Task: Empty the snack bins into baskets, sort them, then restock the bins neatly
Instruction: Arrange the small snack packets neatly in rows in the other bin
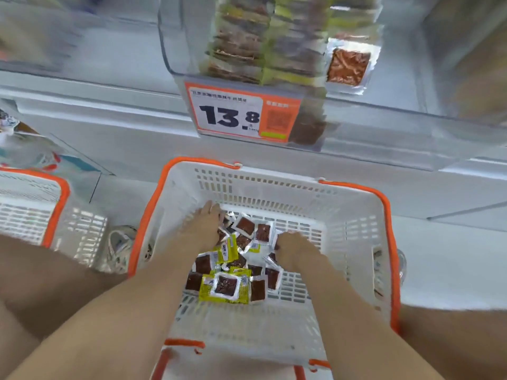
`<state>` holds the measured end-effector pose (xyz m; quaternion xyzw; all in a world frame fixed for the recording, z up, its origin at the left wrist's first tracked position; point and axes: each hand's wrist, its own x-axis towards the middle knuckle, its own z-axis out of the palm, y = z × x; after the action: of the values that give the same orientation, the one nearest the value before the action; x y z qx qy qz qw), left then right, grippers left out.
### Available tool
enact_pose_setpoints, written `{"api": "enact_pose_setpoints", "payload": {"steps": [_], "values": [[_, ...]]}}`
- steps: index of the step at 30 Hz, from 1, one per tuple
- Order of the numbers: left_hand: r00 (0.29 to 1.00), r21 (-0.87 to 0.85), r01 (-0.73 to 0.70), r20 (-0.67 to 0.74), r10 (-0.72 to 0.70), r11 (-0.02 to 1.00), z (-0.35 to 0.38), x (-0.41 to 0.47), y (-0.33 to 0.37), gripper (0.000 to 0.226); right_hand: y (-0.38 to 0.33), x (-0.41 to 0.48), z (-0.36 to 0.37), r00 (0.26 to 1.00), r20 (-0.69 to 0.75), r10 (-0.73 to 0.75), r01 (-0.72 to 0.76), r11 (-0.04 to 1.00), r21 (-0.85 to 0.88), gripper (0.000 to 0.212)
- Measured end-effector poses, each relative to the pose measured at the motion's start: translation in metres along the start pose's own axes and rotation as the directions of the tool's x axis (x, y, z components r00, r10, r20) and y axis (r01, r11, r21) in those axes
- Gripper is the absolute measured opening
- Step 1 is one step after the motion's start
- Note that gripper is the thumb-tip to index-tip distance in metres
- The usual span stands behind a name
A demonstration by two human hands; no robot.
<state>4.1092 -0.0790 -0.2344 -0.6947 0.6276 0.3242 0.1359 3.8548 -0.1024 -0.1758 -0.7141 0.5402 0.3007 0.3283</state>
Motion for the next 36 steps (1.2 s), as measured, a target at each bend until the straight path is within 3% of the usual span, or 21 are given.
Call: {"api": "enact_pose_setpoints", "payload": {"steps": [3, 8, 11, 13, 15, 18, 24, 27, 28, 30, 32, 34, 36], "values": [[0.999, 0.009, 0.014, 0.039, -0.014, 1.0, 0.009, 0.009, -0.004, 0.098, -0.009, 0.008, -0.002, 0.998, -0.066, -0.012, 0.012, 1.0, -0.009, 0.031], [0.994, -0.035, -0.053, 0.091, 0.056, 0.998, 0.009, 0.013, 0.004, 0.088, -0.032, 0.034, 0.004, 0.95, -0.295, -0.1, 0.097, 0.995, -0.027, 0.065], [0.991, 0.005, -0.055, 0.12, 0.054, 0.998, 0.013, 0.001, 0.011, 0.09, -0.044, 0.05, 0.03, 0.952, -0.209, -0.222, 0.225, 0.974, -0.007, 0.099], [0.996, 0.022, -0.032, 0.08, 0.03, 0.999, 0.015, -0.009, 0.015, 0.083, -0.046, 0.055, 0.05, 0.963, -0.144, -0.23, 0.216, 0.971, -0.103, 0.111], [0.999, 0.044, -0.024, 0.028, 0.023, 0.999, 0.017, -0.014, 0.018, 0.073, -0.048, 0.052, 0.061, 0.963, -0.181, -0.197, 0.162, 0.968, -0.193, 0.105], [1.0, -0.016, -0.026, 0.001, 0.026, 1.0, 0.018, -0.019, 0.019, 0.059, -0.044, 0.049, 0.058, 0.954, -0.232, -0.189, 0.139, 0.966, -0.216, 0.077], [0.987, -0.269, -0.067, -0.16, 0.024, 0.961, 0.007, -0.029, 0.023, 0.036, -0.013, 0.044, 0.058, 0.976, -0.174, -0.133, 0.147, 0.987, 0.07, 0.063], [0.939, -0.116, -0.179, -0.317, 0.135, 0.977, 0.003, -0.041, 0.036, 0.031, -0.008, 0.037, 0.06, 0.983, -0.163, -0.087, 0.093, 0.995, 0.029, 0.055], [0.947, -0.059, -0.203, -0.266, 0.18, 0.977, 0.005, -0.045, 0.039, 0.035, -0.007, 0.034, 0.061, 0.982, -0.171, -0.079, 0.084, 0.996, 0.019, 0.051], [0.972, 0.01, -0.234, -0.025, 0.235, 0.972, 0.017, -0.055, 0.041, 0.054, -0.004, 0.03, 0.065, 0.977, -0.189, -0.101, 0.107, 0.994, 0.022, 0.047], [0.963, -0.02, -0.226, 0.145, 0.227, 0.974, 0.034, -0.063, 0.037, 0.075, 0.0, 0.027, 0.068, 0.975, -0.188, -0.115, 0.13, 0.989, 0.071, 0.045], [0.975, -0.183, -0.173, 0.104, 0.194, 0.968, 0.046, -0.069, 0.035, 0.069, 0.002, 0.029, 0.07, 0.977, -0.178, -0.114, 0.143, 0.977, 0.158, 0.041], [0.987, -0.285, -0.149, 0.021, 0.162, 0.947, 0.049, -0.068, 0.035, 0.049, 0.006, 0.032, 0.071, 0.982, -0.17, -0.084, 0.124, 0.963, 0.239, 0.036]]}}
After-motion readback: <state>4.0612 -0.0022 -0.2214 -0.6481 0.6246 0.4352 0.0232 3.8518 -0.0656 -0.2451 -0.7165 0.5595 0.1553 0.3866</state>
